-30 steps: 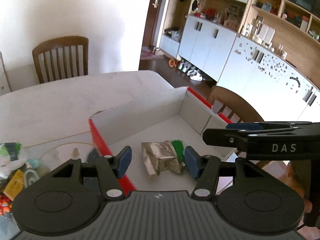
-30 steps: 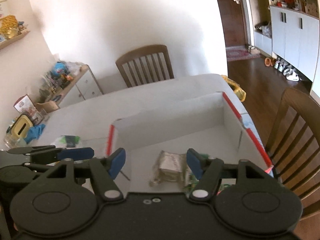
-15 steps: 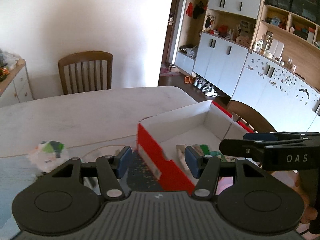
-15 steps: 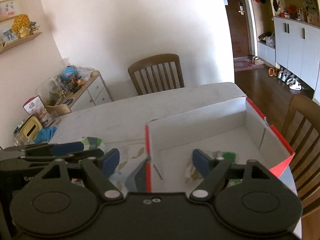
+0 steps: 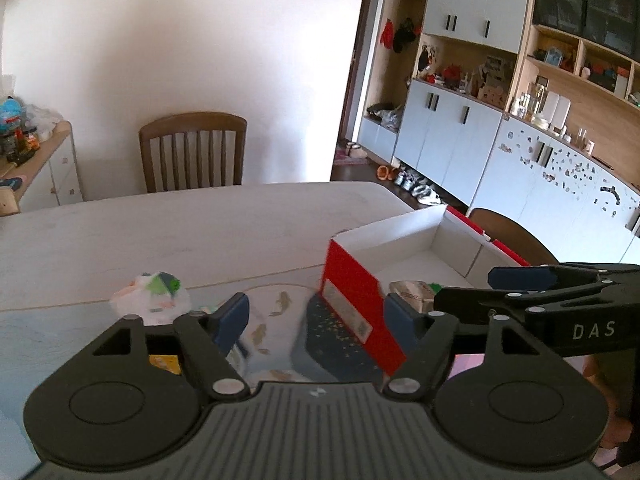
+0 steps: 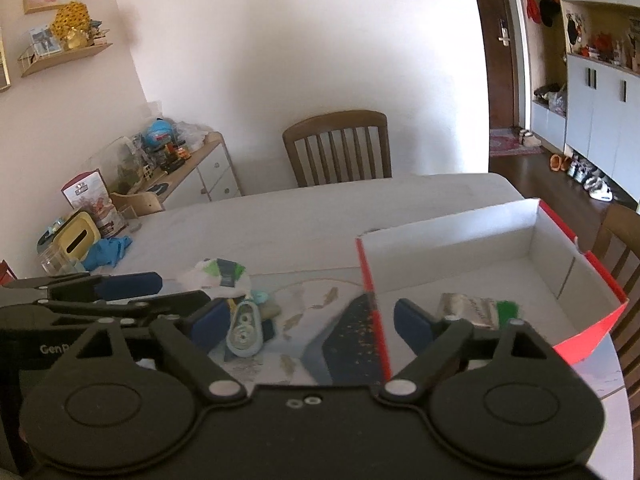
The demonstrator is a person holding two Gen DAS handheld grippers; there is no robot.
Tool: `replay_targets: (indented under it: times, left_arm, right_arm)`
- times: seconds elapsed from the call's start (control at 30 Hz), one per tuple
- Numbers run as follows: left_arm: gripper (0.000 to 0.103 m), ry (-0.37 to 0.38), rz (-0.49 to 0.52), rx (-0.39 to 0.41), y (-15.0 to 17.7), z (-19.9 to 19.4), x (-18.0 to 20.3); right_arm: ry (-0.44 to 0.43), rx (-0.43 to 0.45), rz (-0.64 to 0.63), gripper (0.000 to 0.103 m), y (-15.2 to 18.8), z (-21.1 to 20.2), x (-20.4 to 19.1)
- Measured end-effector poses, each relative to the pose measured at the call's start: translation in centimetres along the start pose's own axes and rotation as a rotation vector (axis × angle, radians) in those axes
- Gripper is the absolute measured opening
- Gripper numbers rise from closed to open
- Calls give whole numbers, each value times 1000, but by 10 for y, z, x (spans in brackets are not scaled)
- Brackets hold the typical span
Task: Organize objects
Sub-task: 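Withdraw both tools from the box back toward the cluttered table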
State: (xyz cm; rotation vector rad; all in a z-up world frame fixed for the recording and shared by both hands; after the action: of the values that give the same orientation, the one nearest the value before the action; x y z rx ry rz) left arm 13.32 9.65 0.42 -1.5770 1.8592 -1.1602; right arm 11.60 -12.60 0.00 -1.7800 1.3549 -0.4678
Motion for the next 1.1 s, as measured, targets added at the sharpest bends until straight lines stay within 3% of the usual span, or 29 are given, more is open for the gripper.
replay_targets:
  times: [0.3,0.47,0.87,1.1]
  left_arm:
    - [87,-32,-12,24,10,-17,-34]
    - [103,-76,-40,50,15,-21,-52]
    - [103,-80,-85,41,31,-24,-87]
    - [103,-122,-116,11,49,-18,-113]
  right_arm:
    - [-28,17,-49,102,4,3,-39]
    - [-36,15,-61,102,3,7,-52]
    - [-23,-23,-119,102,8,25,-76]
    - [-34,-73,-110,102,9,44,-81]
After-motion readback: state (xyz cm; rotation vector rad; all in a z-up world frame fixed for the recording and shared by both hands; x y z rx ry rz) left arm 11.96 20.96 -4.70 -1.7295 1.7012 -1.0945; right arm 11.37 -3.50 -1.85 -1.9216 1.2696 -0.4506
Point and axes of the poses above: each gripper's, at about its wrist camera, not at the fingertips, and z roughly the way its jaws point, x to its right, y to its underside, the point moved 1 cm from there along z, roughly the way its jaws point, and after that the axes turned 5 degrees about y, right-handed, at the moved point
